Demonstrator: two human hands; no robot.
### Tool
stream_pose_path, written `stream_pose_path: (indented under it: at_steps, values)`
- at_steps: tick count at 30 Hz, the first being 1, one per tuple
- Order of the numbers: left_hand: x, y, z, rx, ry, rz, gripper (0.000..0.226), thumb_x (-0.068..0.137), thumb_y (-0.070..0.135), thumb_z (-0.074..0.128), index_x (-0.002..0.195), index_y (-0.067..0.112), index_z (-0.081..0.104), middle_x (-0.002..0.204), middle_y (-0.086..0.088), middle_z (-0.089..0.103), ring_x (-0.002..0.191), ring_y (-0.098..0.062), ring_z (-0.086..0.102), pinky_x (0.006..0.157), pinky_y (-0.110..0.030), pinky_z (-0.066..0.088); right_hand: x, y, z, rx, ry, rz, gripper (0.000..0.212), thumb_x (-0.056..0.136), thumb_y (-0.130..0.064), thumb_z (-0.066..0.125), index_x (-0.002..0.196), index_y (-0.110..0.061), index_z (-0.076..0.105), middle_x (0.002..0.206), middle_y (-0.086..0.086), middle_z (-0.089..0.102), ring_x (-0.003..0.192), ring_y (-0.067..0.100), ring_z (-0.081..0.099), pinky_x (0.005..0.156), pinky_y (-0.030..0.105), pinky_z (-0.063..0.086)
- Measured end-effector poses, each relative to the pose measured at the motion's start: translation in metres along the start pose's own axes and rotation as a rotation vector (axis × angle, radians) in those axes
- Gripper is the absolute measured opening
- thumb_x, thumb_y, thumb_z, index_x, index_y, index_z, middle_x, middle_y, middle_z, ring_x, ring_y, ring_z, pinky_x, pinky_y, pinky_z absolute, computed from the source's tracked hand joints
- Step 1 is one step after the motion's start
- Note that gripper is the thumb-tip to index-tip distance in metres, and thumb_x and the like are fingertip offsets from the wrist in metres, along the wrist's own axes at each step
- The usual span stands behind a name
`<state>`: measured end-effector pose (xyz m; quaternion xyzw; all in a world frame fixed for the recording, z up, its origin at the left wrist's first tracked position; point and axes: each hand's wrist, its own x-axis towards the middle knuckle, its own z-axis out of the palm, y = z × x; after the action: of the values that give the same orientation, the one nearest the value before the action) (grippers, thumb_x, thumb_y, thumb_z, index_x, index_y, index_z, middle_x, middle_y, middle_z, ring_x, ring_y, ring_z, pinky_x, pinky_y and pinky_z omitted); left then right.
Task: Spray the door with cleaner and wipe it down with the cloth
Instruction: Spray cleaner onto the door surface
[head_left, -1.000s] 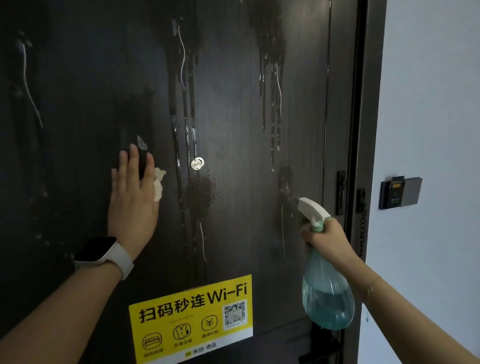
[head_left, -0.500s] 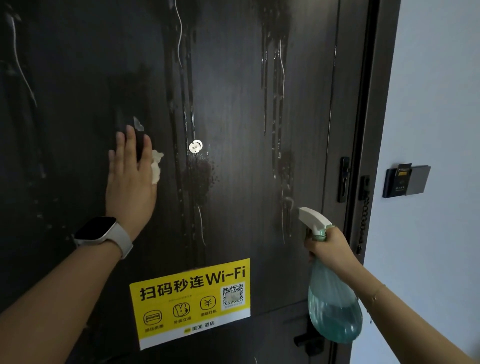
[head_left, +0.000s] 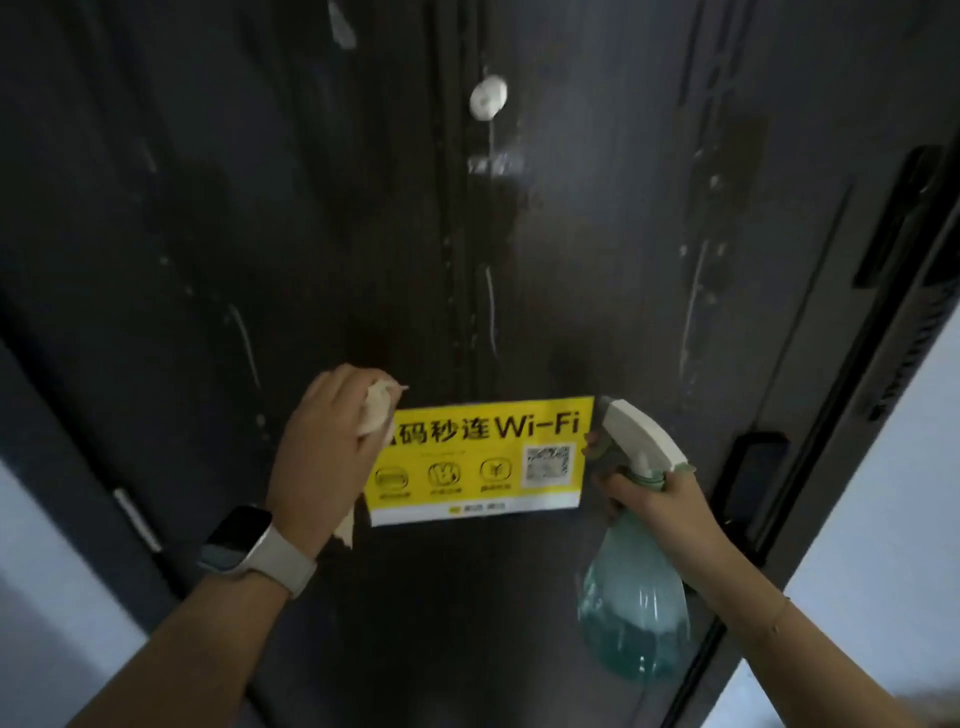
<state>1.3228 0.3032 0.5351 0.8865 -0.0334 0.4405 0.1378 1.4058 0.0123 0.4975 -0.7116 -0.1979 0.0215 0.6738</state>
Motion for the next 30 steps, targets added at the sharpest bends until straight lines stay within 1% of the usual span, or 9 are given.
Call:
stream_pose_path:
  at_steps: [4,8,10,13,16,19,24,27,30]
  values:
    - [-0.078,-0.046,0.002,-0.032,-0.132,-0.202,0.037,0.092,0.054,0.048,0.081,0.020,0.054,0.080,0.007,0.051,0.077,-0.015,0.050,0.065,-0.033,0.039,-0.021,0.032,0.062,-0.022,-0.065,0.028,0.025,0.086,0.003,0.066,0.104,-0.014,0.066,0.059,0.001,0.054,0.055,0.018,0.050,0.055,0.037,0.043]
    - [-0.146,-0.104,-0.003,0.006,-0.191,-0.331,0.047,0.093,0.056,0.041,0.067,0.018,0.049,0.067,0.003,0.048,0.066,-0.019,0.050,0.059,-0.037,0.044,-0.043,0.058,0.129,-0.051,-0.068,0.090,0.040,0.076,-0.016,0.070,0.115,-0.013,0.064,0.081,-0.009,0.068,0.064,0.006,0.058,0.060,0.030,0.048]
    - [-0.175,-0.133,-0.003,-0.027,-0.243,-0.369,0.050,0.096,0.054,0.038,0.062,0.017,0.047,0.062,0.003,0.046,0.062,-0.018,0.049,0.059,-0.041,0.046,-0.054,0.073,0.161,-0.058,-0.042,0.123,0.041,0.072,-0.018,0.066,0.114,-0.014,0.065,0.080,-0.015,0.067,0.066,0.003,0.058,0.062,0.029,0.047]
    - [-0.219,-0.170,-0.002,-0.071,-0.328,-0.404,0.045,0.094,0.050,0.039,0.064,0.018,0.048,0.065,0.005,0.046,0.060,-0.011,0.048,0.056,-0.039,0.048,-0.073,0.094,0.210,-0.076,0.021,0.138,0.036,0.070,-0.013,0.062,0.105,-0.024,0.065,0.073,-0.016,0.064,0.065,0.008,0.058,0.061,0.032,0.049]
    - [-0.263,-0.196,0.005,-0.119,-0.408,-0.405,0.033,0.091,0.048,0.040,0.072,0.022,0.050,0.076,0.007,0.049,0.064,-0.010,0.051,0.058,-0.035,0.051,-0.094,0.122,0.250,-0.071,0.069,0.181,0.041,0.070,-0.011,0.060,0.103,-0.035,0.061,0.086,-0.008,0.067,0.068,0.012,0.059,0.063,0.041,0.054]
    - [-0.305,-0.218,0.019,-0.199,-0.436,-0.430,0.026,0.086,0.041,0.045,0.081,0.019,0.058,0.089,0.006,0.054,0.073,-0.012,0.056,0.064,-0.035,0.053,-0.114,0.158,0.280,-0.115,0.074,0.232,0.043,0.070,-0.015,0.062,0.105,-0.039,0.057,0.084,-0.009,0.065,0.072,0.007,0.060,0.067,0.037,0.055]
    - [-0.358,-0.243,0.060,-0.200,-0.395,-0.359,0.020,0.082,0.034,0.049,0.086,0.017,0.059,0.100,0.006,0.052,0.084,-0.014,0.053,0.071,-0.026,0.048,-0.132,0.231,0.312,-0.136,0.029,0.257,0.041,0.076,-0.012,0.065,0.108,-0.036,0.055,0.103,0.001,0.065,0.084,0.020,0.063,0.069,0.039,0.058]
    - [-0.383,-0.259,0.091,-0.172,-0.284,-0.205,0.020,0.084,0.027,0.052,0.088,0.010,0.063,0.102,0.002,0.051,0.090,-0.015,0.050,0.074,-0.024,0.043,-0.136,0.286,0.328,-0.143,0.036,0.191,0.044,0.069,-0.018,0.059,0.109,-0.036,0.056,0.098,0.000,0.066,0.079,0.014,0.063,0.065,0.036,0.056]
    - [-0.400,-0.276,0.123,-0.128,-0.144,-0.035,0.018,0.083,0.015,0.064,0.097,0.004,0.068,0.109,-0.002,0.046,0.097,-0.019,0.049,0.081,-0.024,0.043,-0.136,0.338,0.339,-0.142,0.066,0.054,0.039,0.068,-0.014,0.060,0.098,-0.040,0.058,0.079,-0.001,0.061,0.064,0.008,0.057,0.058,0.032,0.052]
